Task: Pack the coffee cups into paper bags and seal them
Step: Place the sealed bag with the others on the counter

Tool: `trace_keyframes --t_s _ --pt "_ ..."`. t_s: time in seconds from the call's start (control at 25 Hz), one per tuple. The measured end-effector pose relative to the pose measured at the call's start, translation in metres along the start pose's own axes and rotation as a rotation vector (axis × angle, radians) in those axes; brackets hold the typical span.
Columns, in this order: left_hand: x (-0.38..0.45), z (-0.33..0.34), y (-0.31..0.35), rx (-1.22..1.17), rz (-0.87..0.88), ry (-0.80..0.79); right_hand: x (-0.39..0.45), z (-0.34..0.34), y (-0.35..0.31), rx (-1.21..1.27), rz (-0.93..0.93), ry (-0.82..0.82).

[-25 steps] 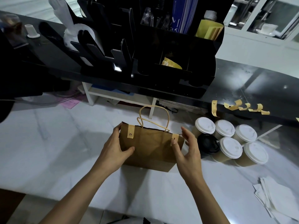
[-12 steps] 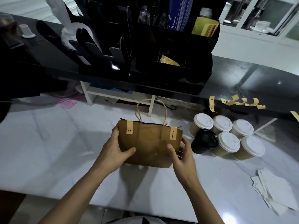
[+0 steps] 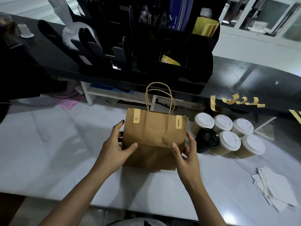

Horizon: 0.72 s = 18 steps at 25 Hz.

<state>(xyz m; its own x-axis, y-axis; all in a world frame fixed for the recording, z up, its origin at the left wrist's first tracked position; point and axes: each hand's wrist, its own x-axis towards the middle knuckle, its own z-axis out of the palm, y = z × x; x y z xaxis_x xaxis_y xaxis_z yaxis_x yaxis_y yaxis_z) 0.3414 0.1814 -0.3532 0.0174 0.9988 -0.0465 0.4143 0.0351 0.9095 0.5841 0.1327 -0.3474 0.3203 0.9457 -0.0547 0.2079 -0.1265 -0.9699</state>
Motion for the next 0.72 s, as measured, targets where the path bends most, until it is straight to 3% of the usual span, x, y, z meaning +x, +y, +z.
trace_keyframes --t_s 0.28,0.72 --pt "-0.009 0.002 0.018 -0.039 0.104 -0.021 -0.009 -0.008 -0.016 0.003 -0.038 0.016" --pt "-0.021 0.038 0.059 -0.111 0.216 -0.146 -0.049 -0.056 -0.029 0.005 -0.052 0.251"
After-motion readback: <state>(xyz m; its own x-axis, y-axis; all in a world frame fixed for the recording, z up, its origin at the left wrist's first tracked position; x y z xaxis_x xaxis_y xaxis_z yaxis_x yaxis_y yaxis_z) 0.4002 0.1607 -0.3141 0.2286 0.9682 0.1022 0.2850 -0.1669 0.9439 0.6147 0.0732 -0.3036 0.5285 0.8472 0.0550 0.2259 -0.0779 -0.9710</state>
